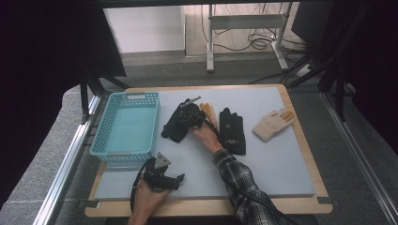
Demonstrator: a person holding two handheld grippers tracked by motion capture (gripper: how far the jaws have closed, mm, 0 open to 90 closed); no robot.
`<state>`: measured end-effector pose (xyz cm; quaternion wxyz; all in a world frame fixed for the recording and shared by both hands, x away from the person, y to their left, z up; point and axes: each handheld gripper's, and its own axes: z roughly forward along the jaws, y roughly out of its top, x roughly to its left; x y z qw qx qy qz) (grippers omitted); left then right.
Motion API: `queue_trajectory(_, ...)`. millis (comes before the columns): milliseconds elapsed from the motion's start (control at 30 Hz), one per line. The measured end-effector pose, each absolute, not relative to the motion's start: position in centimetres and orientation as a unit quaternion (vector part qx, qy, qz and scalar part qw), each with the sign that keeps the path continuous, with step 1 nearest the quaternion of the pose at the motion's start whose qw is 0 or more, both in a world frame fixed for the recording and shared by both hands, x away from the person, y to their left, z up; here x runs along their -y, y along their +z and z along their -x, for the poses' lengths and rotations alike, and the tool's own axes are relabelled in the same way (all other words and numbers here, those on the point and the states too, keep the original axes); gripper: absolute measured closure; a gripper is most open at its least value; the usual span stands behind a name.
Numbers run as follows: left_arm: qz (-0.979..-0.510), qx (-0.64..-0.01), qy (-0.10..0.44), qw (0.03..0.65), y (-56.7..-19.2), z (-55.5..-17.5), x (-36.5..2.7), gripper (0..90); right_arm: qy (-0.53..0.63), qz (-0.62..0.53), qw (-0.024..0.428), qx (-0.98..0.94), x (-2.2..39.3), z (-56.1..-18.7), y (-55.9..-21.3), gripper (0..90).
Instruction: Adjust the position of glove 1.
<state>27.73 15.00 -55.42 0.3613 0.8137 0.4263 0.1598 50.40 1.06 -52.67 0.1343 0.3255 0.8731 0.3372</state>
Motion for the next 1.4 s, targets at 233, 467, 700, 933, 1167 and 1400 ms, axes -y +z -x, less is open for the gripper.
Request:
queue_trajectory(233,-0.814,-0.426,0.161,0.361,-55.4,-27.7,-15.0,3.0,0.329,-0.297,0.121,-0.888,-0.4,-50.0,-51.6,82.6)
queue_trajectory(467,-0.814,-0.426,0.161,0.361,-55.4,-27.7,-15.0,3.1,0.353,-0.274,0.107,-0.888,1.4,-48.4,-48.1,82.7)
queue_trajectory(700,-0.814,-0.425,0.162,0.360,-55.4,-27.7,-15.1,3.1,0.378,-0.254,0.087,-0.886,4.3,-45.7,-45.4,82.6)
queue_trajectory(933,-0.813,-0.426,0.162,0.362,-55.4,-27.7,-15.0,3.2,0.400,-0.226,0.069,-0.885,9.3,-41.7,-44.1,82.6)
queue_trajectory(1167,-0.814,-0.426,0.162,0.361,-55.4,-27.7,-15.0,3.1,0.415,-0.209,0.038,-0.885,12.5,-37.8,-44.7,82.6)
queue_trajectory(1400,-0.813,-0.427,0.162,0.362,-55.4,-27.7,-15.0,3.1,0.402,-0.179,0.012,-0.898,14.2,-34.1,-47.2,82.5)
